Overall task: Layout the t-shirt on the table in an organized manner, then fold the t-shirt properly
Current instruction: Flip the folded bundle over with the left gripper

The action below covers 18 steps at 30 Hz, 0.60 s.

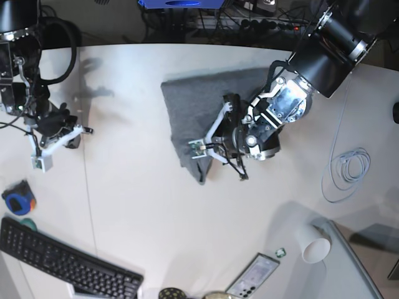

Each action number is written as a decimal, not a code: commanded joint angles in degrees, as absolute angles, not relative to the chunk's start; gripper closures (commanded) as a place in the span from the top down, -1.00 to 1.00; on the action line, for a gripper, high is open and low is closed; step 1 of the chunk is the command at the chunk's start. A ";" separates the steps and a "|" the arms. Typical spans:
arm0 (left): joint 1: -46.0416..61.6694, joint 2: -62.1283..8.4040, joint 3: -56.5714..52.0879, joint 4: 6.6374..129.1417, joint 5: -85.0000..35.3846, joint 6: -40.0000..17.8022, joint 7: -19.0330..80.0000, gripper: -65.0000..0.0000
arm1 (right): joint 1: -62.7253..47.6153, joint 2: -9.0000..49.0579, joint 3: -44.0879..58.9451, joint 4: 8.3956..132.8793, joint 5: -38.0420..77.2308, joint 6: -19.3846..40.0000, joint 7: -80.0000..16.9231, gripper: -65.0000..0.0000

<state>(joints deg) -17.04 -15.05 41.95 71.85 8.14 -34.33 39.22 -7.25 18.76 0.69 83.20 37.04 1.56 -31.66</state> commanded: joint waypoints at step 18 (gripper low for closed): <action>-21.41 -6.11 43.38 62.81 9.89 -34.59 35.65 -1.00 | -6.20 19.65 6.73 78.46 37.32 3.74 -30.46 -0.97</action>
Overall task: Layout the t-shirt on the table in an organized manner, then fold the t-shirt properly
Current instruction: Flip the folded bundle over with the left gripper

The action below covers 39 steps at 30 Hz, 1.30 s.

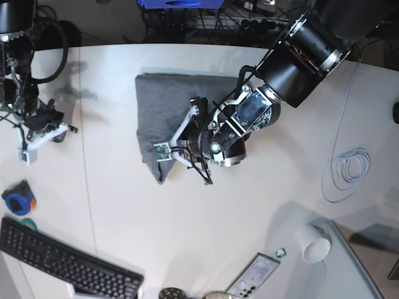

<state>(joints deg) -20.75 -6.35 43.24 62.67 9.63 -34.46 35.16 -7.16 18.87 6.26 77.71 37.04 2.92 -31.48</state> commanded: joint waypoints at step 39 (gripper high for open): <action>-27.47 -8.40 43.38 77.85 9.98 -40.00 44.97 0.67 | -5.93 19.56 6.37 78.46 37.23 3.74 -30.46 -0.97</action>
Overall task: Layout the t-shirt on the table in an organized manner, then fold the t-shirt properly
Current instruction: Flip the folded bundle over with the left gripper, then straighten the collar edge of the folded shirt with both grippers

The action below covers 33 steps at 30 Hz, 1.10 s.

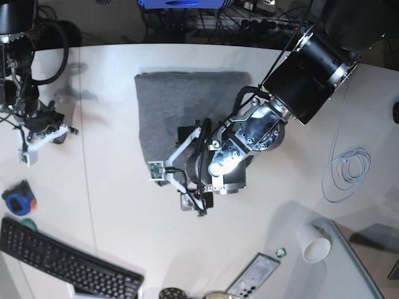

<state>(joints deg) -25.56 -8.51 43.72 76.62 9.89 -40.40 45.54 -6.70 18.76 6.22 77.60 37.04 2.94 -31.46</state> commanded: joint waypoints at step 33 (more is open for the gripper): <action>16.57 -9.63 10.68 97.10 9.36 -40.00 34.51 -1.00 | -12.97 16.31 -16.75 90.77 36.97 17.80 -29.93 -0.98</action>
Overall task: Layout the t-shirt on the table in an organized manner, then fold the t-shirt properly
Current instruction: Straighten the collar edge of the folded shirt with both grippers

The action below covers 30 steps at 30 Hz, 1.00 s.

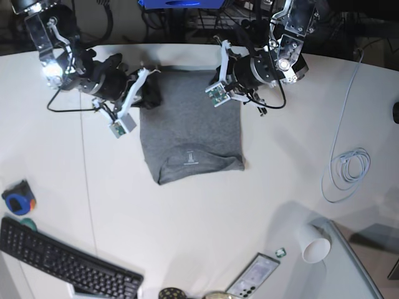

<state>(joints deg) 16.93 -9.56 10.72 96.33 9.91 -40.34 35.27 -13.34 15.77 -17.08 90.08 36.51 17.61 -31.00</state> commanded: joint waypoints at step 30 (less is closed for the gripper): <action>20.18 -10.86 3.30 106.51 9.27 -40.00 34.42 -1.00 | -15.87 20.18 -17.36 96.13 37.05 17.45 -24.57 -0.97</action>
<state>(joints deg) 20.16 -10.44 3.68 105.32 9.32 -40.40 35.09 -16.01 19.09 -18.09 95.18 36.62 17.21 -25.67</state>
